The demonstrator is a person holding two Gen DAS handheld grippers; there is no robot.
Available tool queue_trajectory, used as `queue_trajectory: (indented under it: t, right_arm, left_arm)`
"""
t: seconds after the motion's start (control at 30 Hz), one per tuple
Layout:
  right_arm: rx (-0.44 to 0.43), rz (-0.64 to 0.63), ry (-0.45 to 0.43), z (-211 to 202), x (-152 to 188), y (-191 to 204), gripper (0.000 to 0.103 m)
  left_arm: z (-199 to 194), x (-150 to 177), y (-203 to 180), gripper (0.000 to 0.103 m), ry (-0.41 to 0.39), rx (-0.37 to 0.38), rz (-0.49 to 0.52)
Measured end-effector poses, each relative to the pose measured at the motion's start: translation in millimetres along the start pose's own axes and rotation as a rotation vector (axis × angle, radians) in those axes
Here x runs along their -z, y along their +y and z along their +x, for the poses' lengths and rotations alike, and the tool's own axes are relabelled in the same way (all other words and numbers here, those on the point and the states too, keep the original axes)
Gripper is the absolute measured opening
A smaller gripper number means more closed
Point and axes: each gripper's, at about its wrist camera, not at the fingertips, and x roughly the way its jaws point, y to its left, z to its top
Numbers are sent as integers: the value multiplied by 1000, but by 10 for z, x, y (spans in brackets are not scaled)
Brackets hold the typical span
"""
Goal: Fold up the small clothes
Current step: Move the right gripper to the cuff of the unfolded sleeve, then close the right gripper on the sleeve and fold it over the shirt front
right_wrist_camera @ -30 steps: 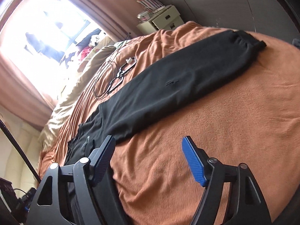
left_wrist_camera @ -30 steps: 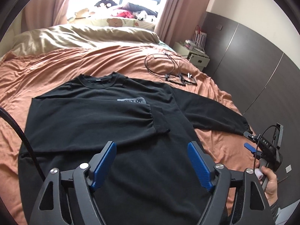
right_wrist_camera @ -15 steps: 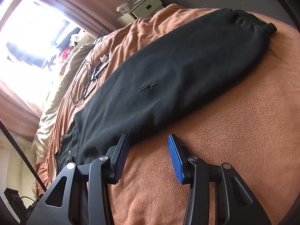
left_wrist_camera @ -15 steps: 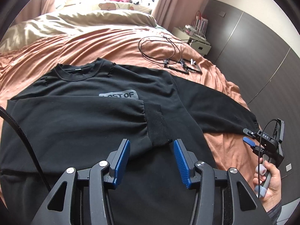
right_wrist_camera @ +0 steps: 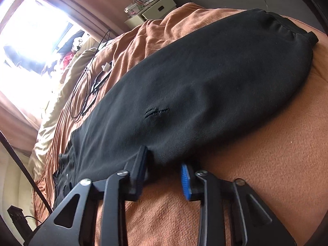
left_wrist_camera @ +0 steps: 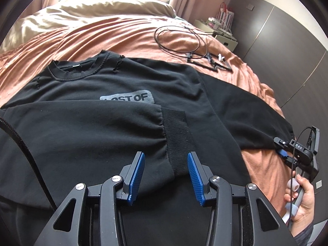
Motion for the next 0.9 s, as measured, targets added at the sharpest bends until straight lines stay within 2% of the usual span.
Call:
queue_trajectory:
  t: [0.1, 0.13, 0.33, 0.5, 0.7, 0.9]
  right_arm:
    - [-37, 30, -11, -45, 0, -54, 7]
    - [-51, 28, -18, -76, -1, -40, 6]
    - [-134, -16, -92, -428, 9, 164, 5]
    - [-203, -75, -117, -640, 86, 406, 5]
    - [-284, -160, -112, -766, 241, 789, 5]
    - [-331, -224, -91, -721, 354, 1073, 5]
  left_arm:
    - [110, -16, 39, 46, 13, -19, -7]
    - [142, -20, 50, 46, 17, -22, -10]
    - [327, 10, 70, 43, 48, -18, -16]
    - [428, 75, 81, 43, 77, -2, -22]
    - [306, 105, 143, 43, 68, 18, -33]
    - [2, 137, 318, 43, 37, 18, -33]
